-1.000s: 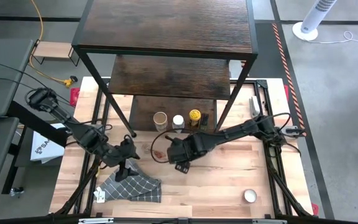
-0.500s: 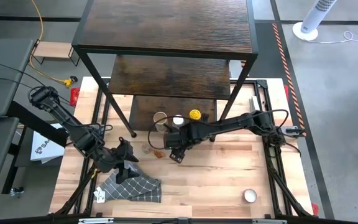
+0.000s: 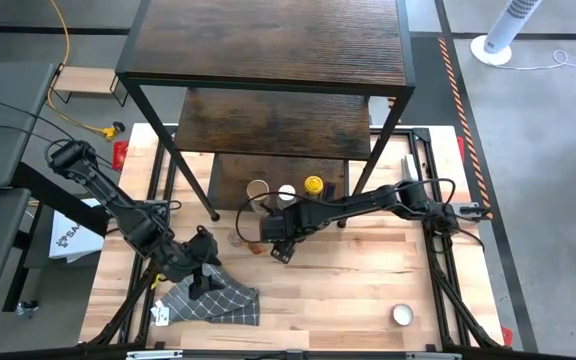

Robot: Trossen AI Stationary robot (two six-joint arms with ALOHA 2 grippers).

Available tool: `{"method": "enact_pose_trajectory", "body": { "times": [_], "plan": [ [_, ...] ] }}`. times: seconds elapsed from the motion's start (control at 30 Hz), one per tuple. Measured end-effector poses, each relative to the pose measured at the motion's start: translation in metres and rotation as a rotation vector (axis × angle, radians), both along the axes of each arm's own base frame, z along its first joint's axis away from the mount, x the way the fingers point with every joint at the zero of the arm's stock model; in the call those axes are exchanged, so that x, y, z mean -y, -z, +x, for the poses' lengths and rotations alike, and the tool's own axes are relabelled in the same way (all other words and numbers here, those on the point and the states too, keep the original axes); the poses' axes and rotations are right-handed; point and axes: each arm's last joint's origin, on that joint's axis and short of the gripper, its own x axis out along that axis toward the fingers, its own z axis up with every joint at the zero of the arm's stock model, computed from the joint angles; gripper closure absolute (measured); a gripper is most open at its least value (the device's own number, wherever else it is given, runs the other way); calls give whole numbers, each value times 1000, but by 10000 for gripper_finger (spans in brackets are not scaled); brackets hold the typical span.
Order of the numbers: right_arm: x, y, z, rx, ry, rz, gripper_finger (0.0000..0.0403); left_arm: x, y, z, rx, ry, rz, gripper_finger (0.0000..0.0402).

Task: Shelf spices
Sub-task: Put the red seasoning can on the shelf

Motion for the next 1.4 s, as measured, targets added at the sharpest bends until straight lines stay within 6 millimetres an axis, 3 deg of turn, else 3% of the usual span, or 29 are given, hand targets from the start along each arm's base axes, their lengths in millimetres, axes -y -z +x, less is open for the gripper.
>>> {"method": "enact_pose_trajectory", "body": {
  "times": [0.17, 0.37, 0.53, 0.67, 0.87, 0.97, 1.07, 1.23, 1.4],
  "plan": [
    [2, 0, 0, 5, 21, -46, 86, 2, 2, 1, -22, 4, -15, 32],
    [-2, 7, 1, -9, 38, -64, 207, 1, 3, 1, -16, 30, 15, 32],
    [-13, 19, 4, -20, 25, -89, 207, -1, 6, -2, -31, 75, 99, 32],
    [-20, 21, 1, -36, 39, -46, 196, 0, 4, 1, -16, 62, 63, 32],
    [-41, 4, -8, -81, 3, -49, 205, 5, -4, 7, 74, 80, 9, 32],
    [-58, -15, -17, -93, -35, -55, 205, 6, -17, 9, 111, 120, 51, 33],
    [-77, -57, -32, -34, -67, -116, 205, 5, -38, 11, 169, 139, 166, 36],
    [-108, -114, -48, 203, -82, -210, 205, 1, -70, 16, 326, 100, 440, 39],
    [-116, -160, -66, 468, -116, -146, 205, -9, -90, 29, 393, 105, 518, 40]
  ]
}}
